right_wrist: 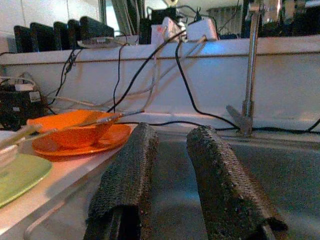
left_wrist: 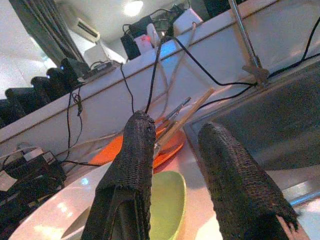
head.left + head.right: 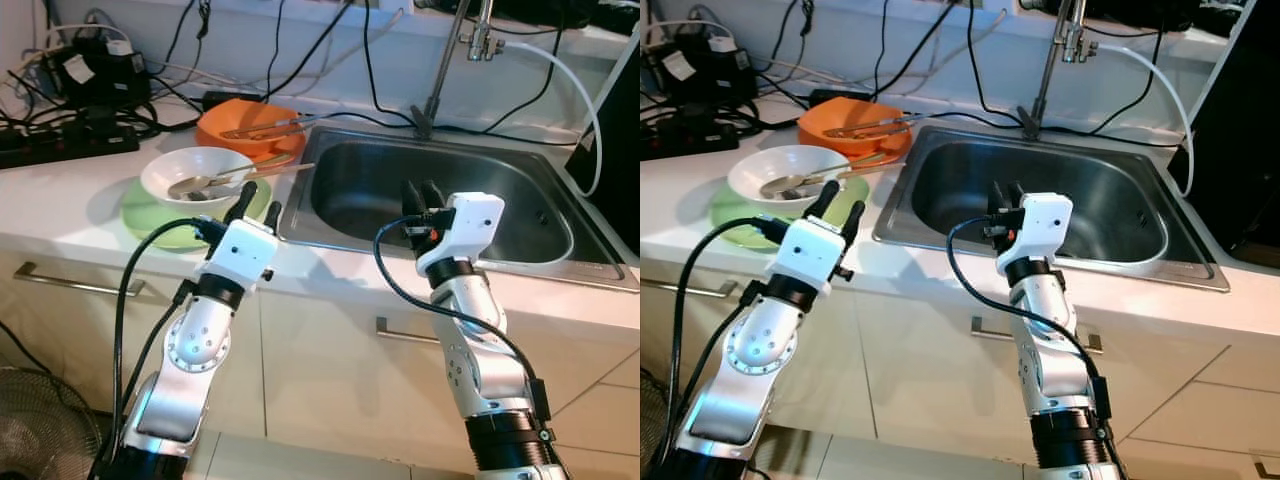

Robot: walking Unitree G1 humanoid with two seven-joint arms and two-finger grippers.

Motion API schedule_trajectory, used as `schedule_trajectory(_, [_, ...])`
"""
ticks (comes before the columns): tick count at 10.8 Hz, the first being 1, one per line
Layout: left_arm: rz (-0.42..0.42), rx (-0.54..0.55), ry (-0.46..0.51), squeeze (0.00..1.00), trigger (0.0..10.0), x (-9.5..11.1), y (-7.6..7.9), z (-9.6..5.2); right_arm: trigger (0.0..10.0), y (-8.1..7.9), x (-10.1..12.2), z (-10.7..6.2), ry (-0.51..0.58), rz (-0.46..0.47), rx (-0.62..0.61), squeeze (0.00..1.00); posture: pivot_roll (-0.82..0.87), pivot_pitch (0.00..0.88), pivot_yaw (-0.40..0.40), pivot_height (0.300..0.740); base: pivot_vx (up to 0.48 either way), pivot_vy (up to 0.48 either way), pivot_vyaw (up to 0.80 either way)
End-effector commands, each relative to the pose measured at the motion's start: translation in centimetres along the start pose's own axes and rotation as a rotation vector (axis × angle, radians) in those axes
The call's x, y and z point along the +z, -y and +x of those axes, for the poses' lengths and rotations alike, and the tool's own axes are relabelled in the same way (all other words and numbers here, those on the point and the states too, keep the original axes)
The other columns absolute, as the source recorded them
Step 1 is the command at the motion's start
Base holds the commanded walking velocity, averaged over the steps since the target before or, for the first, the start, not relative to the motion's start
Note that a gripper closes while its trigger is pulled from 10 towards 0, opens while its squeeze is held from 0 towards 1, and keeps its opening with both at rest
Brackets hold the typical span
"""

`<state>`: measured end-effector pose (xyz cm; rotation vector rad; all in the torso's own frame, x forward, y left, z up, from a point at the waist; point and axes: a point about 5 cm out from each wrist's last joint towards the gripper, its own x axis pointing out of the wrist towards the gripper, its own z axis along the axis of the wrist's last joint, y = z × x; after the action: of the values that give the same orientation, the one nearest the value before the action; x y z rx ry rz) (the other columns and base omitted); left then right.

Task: Kitchen organization

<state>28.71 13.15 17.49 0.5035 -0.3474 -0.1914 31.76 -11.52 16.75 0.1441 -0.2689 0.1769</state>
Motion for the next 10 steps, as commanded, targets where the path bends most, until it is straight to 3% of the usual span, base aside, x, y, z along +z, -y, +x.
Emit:
schedule_trajectory(1, [0.038, 0.0, 0.017, 0.0, 10.0, 0.3, -0.2, 0.5, 10.0, 0.0, 0.2, 0.3, 0.0, 0.01, 0.005, 0.0, 0.21, 0.005, -0.059, 0.74, 0.0, 0.0, 0.0])
schedule_trajectory(3, [0.068, -0.032, 0.051, 0.0, 10.0, 0.8, 0.4, 0.8, 10.0, 0.0, -0.1, 0.3, -0.011, 0.006, 0.006, 0.0, 0.21, 0.006, -0.059, 0.74, 0.0, 0.0, 0.0])
schedule_trajectory(5, [0.046, -0.098, 0.095, 0.0, 10.0, 1.6, 1.8, 1.0, 10.0, 0.0, -0.1, 0.5, -0.011, 0.003, 0.007, 0.0, 0.2, 0.006, -0.056, 0.74, 0.0, 0.0, 0.0])
schedule_trajectory(10, [0.111, -0.07, 0.084, 0.0, 10.0, 1.5, 1.2, 1.3, 10.0, -0.3, -0.2, 0.7, -0.009, 0.011, 0.024, 0.0, 0.21, 0.007, -0.064, 0.74, 0.0, 0.0, 0.0])
